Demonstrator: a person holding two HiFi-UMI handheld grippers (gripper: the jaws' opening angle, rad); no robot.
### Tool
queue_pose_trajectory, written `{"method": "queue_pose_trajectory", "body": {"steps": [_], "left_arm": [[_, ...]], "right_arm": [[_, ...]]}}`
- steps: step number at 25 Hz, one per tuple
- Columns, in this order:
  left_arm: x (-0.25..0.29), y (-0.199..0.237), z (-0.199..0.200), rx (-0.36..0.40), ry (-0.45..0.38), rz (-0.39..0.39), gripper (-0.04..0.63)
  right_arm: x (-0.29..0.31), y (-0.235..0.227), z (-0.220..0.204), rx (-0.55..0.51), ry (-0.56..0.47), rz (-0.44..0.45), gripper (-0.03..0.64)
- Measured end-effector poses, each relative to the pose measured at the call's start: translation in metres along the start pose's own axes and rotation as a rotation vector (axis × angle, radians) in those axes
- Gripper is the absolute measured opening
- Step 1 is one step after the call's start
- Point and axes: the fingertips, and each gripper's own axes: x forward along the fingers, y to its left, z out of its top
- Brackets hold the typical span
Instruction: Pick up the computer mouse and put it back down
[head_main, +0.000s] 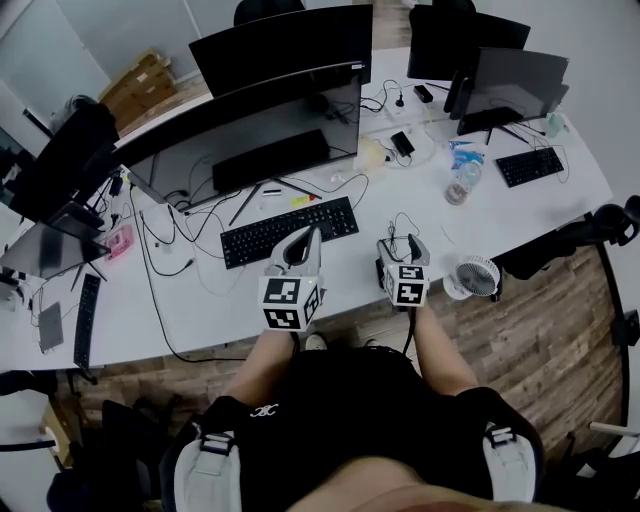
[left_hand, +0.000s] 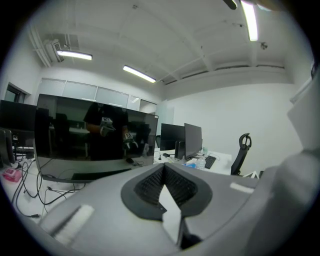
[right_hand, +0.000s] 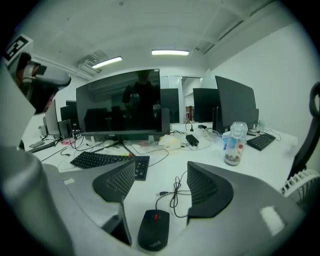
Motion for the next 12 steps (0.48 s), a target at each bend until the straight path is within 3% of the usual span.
{"method": "queue_pose_trajectory", "body": {"steps": [12], "left_arm": [[-0.003, 0.012, -0.007, 0.001, 0.025, 0.021, 0.052]], "right_arm": [[0.018, -0.007, -0.110, 0.015, 0.288, -0.011, 0.299]]}}
